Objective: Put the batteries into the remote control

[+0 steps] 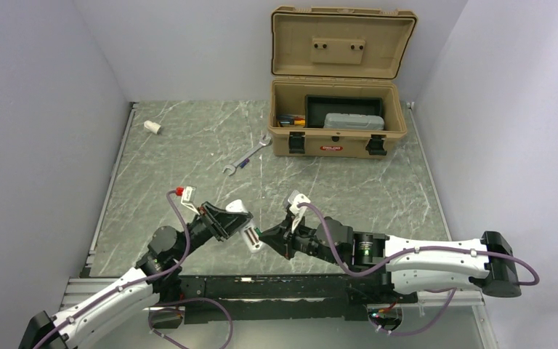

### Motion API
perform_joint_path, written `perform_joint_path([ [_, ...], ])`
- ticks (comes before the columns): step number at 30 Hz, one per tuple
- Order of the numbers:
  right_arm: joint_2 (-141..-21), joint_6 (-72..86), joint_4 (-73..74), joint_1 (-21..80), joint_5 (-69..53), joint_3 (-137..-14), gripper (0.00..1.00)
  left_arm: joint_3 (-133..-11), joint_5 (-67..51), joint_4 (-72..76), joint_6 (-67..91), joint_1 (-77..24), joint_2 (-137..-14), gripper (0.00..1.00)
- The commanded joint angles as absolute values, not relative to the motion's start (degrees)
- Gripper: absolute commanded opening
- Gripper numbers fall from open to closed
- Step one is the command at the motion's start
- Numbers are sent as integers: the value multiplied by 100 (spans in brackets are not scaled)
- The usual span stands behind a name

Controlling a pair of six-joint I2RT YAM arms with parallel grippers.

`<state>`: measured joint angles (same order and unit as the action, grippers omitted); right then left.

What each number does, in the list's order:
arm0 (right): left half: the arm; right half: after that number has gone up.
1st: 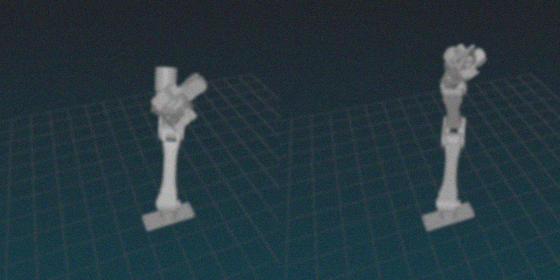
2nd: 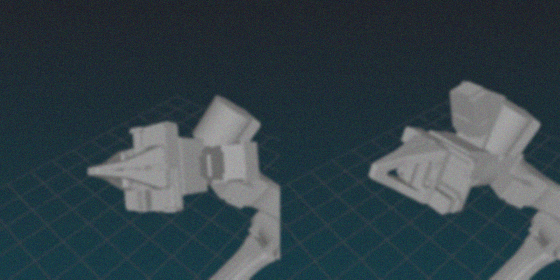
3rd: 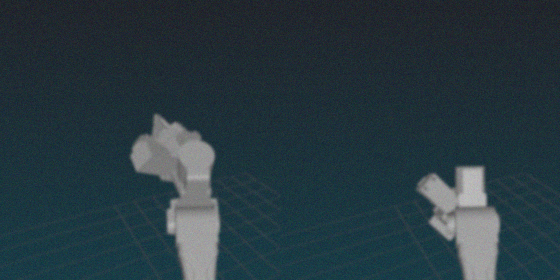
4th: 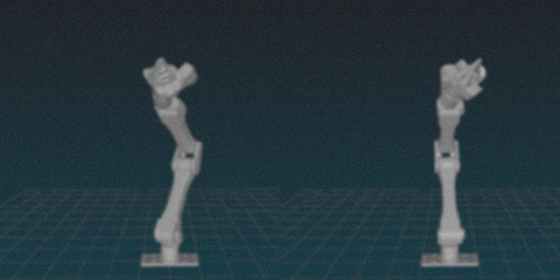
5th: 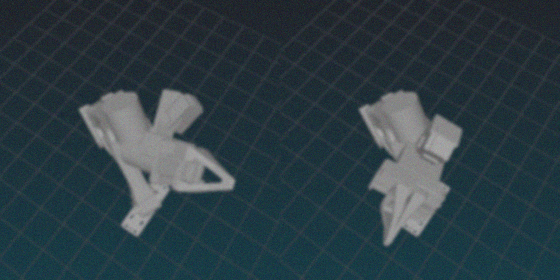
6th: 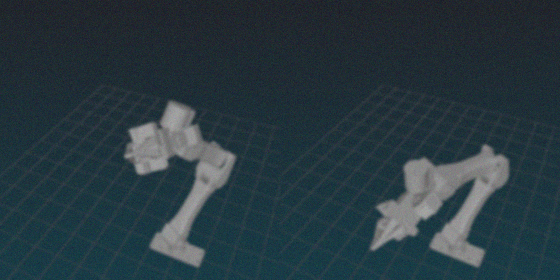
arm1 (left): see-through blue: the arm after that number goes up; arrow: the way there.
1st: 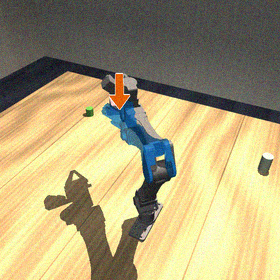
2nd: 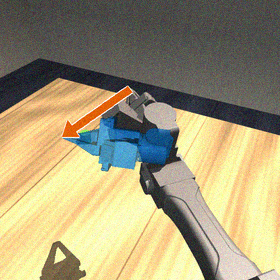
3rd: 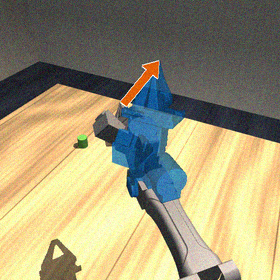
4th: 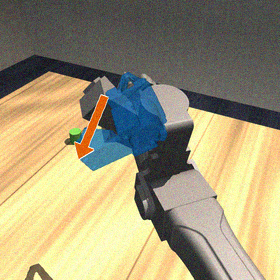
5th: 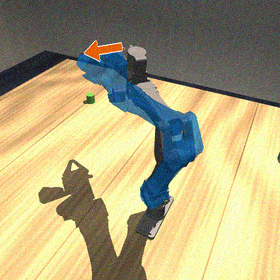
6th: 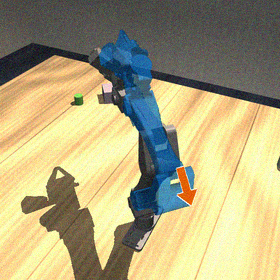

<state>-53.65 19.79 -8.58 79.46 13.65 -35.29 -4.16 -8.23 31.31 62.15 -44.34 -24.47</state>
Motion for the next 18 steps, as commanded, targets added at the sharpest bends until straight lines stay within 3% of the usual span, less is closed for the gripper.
perform_joint_path([
  [1,-5240,2144,-1223,8033,1681,-3565,0,-299,-1055,4084,5773,-4418,-2297,0],
  [7,-5412,2031,-1208,8041,1788,-3600,0,-722,-849,2965,5557,-4418,-2154,0],
  [11,-5773,2026,-1427,8051,1863,-3589,0,-973,-65,1568,6113,-4421,-2058,0],
  [18,-6356,2124,-1610,8051,2017,-3803,0,-739,296,1261,6648,-4417,-1693,0],
])
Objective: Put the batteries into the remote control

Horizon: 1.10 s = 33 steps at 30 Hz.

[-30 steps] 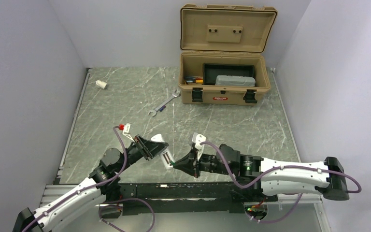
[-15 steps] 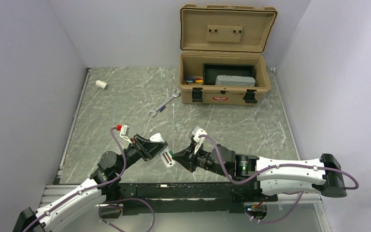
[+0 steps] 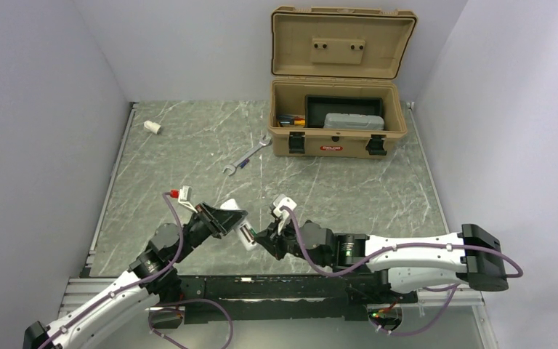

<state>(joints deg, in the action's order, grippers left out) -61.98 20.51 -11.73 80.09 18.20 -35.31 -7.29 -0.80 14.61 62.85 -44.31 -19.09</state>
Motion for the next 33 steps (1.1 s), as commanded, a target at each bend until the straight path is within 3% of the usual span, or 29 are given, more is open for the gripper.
perform_joint_path([
  [1,-6409,2127,-1651,8051,2025,-3824,0,-738,311,1224,6653,-4416,-1661,0],
  [33,-6985,2739,-2193,8046,2341,-3797,0,-747,150,1318,6677,-4412,-1826,0],
])
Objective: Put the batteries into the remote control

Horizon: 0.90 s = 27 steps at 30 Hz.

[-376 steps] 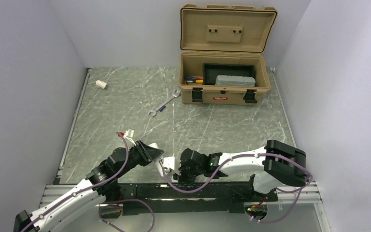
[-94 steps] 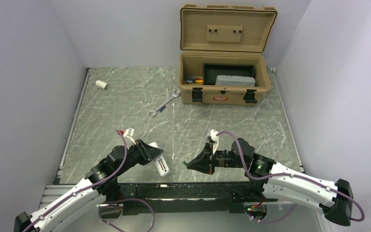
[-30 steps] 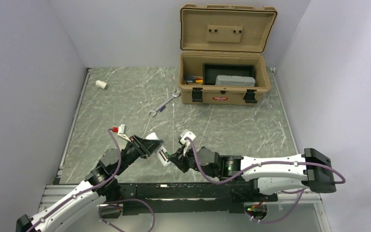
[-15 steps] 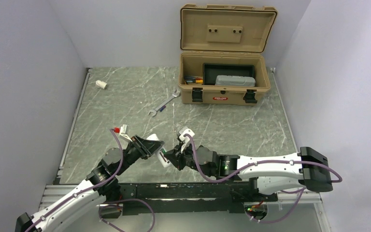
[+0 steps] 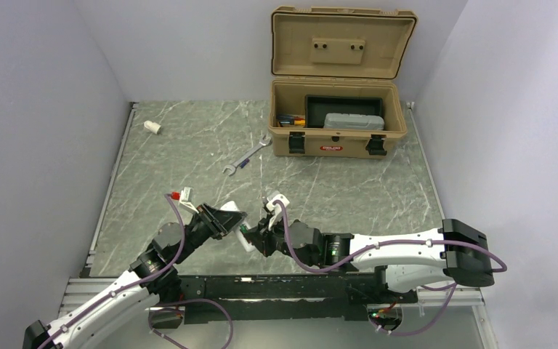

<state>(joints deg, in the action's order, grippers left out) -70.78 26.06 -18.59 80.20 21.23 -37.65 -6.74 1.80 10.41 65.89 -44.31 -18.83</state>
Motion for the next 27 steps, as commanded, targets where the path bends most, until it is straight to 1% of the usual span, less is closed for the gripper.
perform_joint_path([
  [1,-6972,2723,-2184,8049,2358,-3799,0,-739,141,1326,6673,-4413,-1834,0],
  [13,-6992,2605,-1994,8049,2514,-3867,0,-739,132,1322,6692,-4415,-1876,0],
  [19,-7058,2615,-2015,8051,2461,-3874,5,-738,137,1353,6710,-4413,-1900,0],
  [27,-7117,2693,-1966,8046,2458,-3842,5,-694,141,1376,6758,-4419,-1873,0],
])
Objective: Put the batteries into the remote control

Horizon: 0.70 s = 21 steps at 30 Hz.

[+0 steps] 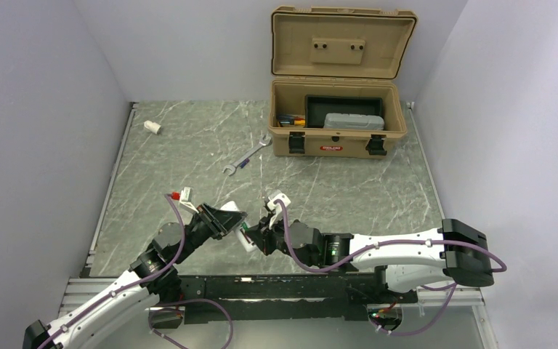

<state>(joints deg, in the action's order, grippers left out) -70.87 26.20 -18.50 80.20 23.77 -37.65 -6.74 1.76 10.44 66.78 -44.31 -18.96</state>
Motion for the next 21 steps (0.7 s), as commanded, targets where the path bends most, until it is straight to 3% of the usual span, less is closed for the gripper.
perform_joint_path([
  [1,-7125,2703,-1953,8049,2473,-3834,5,-699,141,1365,6755,-4420,-1857,0],
  [21,-7041,2722,-1625,8051,2670,-3801,8,-689,163,1316,6765,-4418,-1821,0],
])
